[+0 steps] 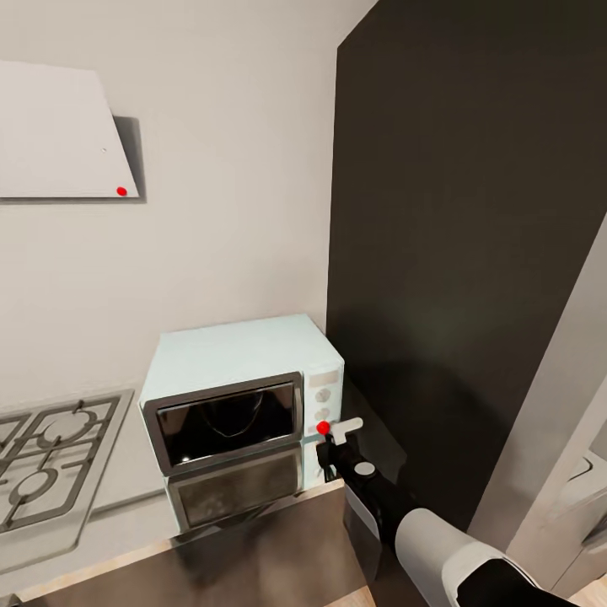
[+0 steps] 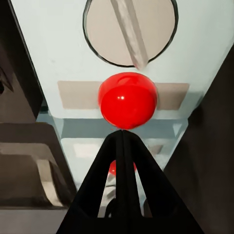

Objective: In the kitchen, take the popcorn bag from the countertop, put it into the microwave, and heat it until the popcorn is cooked so the cooked popcorn ends up inside the bag.

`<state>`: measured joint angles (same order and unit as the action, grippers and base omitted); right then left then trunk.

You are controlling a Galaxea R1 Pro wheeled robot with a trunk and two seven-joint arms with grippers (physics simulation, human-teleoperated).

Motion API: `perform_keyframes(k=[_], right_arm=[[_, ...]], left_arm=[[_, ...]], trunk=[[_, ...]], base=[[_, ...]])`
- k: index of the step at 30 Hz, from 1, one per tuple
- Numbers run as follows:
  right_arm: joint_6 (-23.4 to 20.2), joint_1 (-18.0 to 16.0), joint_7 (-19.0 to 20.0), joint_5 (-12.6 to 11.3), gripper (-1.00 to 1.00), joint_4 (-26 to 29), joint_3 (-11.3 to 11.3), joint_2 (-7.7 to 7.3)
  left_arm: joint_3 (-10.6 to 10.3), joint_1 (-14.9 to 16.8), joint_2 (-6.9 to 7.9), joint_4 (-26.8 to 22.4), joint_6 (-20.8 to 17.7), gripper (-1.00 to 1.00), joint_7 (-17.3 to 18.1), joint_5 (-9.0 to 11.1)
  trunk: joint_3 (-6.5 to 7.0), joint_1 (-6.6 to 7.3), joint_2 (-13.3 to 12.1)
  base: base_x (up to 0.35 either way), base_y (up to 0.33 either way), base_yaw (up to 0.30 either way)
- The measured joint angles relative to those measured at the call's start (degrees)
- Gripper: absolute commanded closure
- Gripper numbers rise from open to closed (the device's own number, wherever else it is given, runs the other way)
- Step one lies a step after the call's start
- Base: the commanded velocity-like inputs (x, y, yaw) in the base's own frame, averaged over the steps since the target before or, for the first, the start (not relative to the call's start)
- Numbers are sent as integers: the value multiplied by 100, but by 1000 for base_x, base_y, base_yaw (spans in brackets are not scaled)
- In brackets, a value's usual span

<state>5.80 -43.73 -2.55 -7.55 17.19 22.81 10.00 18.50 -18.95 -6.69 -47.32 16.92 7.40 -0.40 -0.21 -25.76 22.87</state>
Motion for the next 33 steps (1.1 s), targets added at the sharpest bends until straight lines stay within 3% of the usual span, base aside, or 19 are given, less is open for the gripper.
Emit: perform_keyframes(k=[33], right_arm=[[4,37,5,-6,100,-9,12,0]], left_arm=[[0,-2,0,-1,0,-100,0,-4]], trunk=[[-2,2,5]], base=[[59,0,0]])
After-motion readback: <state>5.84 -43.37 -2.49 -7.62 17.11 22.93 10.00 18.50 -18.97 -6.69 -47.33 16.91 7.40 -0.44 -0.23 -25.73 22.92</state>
